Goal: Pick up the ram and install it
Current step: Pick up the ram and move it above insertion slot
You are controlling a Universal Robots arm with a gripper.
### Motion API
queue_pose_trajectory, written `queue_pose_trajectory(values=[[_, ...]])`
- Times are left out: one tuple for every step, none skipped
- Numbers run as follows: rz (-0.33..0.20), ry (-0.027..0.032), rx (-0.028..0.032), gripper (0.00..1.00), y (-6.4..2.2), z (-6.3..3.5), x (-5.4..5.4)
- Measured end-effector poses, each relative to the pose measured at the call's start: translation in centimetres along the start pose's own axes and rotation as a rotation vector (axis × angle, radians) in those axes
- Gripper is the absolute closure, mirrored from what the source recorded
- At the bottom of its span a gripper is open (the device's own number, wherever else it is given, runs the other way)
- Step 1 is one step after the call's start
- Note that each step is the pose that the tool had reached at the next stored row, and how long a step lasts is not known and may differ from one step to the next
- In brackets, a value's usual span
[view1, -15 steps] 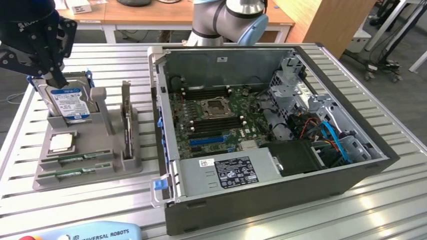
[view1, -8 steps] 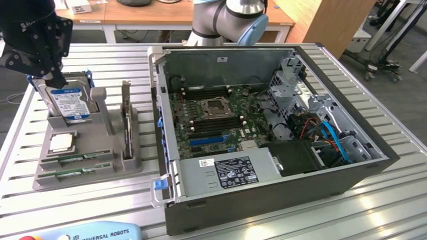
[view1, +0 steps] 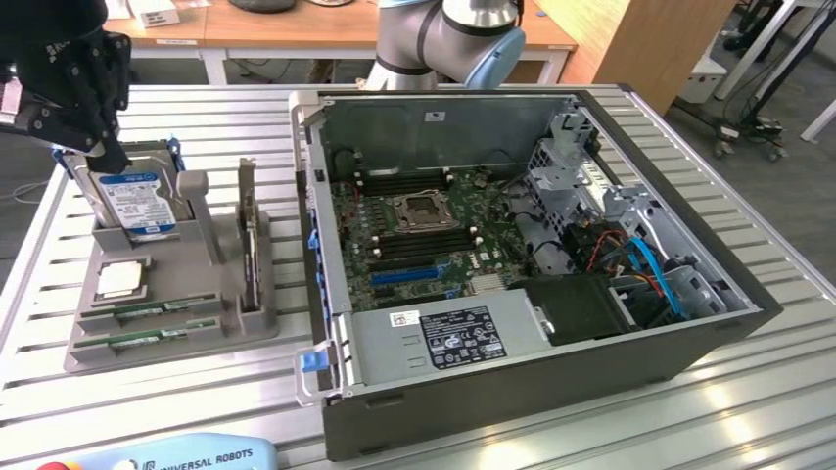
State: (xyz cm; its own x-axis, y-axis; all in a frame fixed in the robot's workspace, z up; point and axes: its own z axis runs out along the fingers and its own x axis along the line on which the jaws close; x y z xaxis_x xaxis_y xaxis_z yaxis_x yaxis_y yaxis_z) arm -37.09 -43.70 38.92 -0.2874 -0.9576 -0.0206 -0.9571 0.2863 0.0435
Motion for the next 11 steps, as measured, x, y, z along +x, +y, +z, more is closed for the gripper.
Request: queue_pose_trajectory(values=[[-0.018,0.001,-0.0003,0.9,0.0,0.0,0.0],[-0.036,0.0019,-0.0006,0.9,0.0,0.0,0.0],[-0.054,0.0029,-0.0009,0.9,0.0,0.0,0.0],[-0.072,0.004,-0.0012,0.9,0.0,0.0,0.0],[-0.089,0.005,-0.0015,0.9,0.0,0.0,0.0],[-0.108,0.0061,-0.0018,0.9,0.0,0.0,0.0],[-0.127,0.0072,-0.0021,0.9,0.0,0.01,0.0],[-0.145,0.0083,-0.0024,0.9,0.0,0.0,0.0],[-0.163,0.0093,-0.0027,0.9,0.0,0.01,0.0],[-0.181,0.0104,-0.003,0.9,0.0,0.01,0.0],[-0.199,0.0113,-0.0032,0.9,0.0,0.01,0.0]])
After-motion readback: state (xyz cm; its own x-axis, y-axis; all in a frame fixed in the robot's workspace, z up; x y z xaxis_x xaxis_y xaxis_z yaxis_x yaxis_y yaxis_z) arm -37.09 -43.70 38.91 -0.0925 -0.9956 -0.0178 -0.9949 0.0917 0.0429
